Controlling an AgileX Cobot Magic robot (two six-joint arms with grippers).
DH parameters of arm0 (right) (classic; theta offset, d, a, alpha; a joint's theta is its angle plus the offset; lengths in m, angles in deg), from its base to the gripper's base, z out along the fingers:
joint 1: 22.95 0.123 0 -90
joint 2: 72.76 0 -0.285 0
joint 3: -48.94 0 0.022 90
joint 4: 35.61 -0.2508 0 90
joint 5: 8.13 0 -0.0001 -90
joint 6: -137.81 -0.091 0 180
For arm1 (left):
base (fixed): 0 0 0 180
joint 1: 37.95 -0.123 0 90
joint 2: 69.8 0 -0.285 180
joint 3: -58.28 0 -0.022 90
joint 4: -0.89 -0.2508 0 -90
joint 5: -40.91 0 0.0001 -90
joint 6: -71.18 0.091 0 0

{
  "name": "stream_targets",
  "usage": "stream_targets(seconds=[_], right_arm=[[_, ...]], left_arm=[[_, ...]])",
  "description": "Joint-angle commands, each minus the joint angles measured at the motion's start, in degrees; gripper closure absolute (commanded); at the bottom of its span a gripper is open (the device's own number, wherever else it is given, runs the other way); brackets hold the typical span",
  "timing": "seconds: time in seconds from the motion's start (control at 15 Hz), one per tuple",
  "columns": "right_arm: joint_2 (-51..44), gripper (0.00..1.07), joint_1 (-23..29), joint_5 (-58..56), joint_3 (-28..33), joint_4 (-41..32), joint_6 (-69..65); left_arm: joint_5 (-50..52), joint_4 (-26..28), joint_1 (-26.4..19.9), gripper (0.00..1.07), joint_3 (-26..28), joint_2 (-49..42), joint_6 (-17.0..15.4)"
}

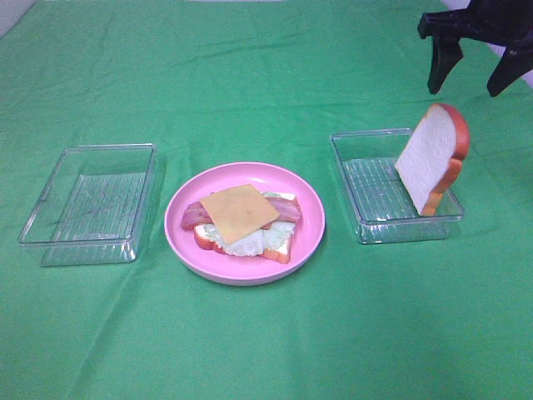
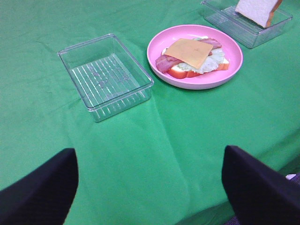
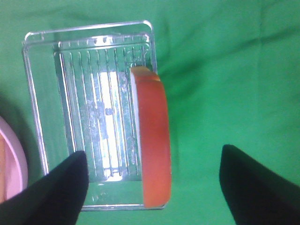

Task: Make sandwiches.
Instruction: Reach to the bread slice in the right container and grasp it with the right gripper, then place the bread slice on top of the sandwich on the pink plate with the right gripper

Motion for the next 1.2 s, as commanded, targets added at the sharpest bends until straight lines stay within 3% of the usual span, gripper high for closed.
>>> stream_targets(seconds=[0.07, 0.27, 0.33, 0.53, 0.73, 1.2], right_arm=[[2.41, 0.34, -0.63, -0.97, 0.97, -0.80, 1.15], [6.13, 0.35, -0.74, -1.20, 1.26, -3.38, 2.29], [6.25, 0.42, -0.74, -1.26, 1.26, -3.72, 2.46], [6.19, 0.80, -0.74, -2.58, 1.26, -3.72, 2.46], [6.19, 1.07, -0.74, -3.67, 1.26, -3.67, 2.41], [-1.78, 1.07, -0.40, -4.01, 1.43, -12.61, 3.27]], left_arm=[[0.57, 0.46, 0.29, 0.27, -0.06, -1.26, 0.17], [0.57, 0.46, 0.29, 0.27, -0.06, -1.26, 0.17], [0.57, 0.46, 0.29, 0.27, -0.06, -1.26, 0.17], [0.57, 0.46, 0.29, 0.27, -0.06, -1.26, 0.17], [0.57, 0.46, 0.29, 0.27, -0.06, -1.26, 0.17], [0.57, 0.46, 0.29, 0.27, -0.06, -1.26, 0.17]])
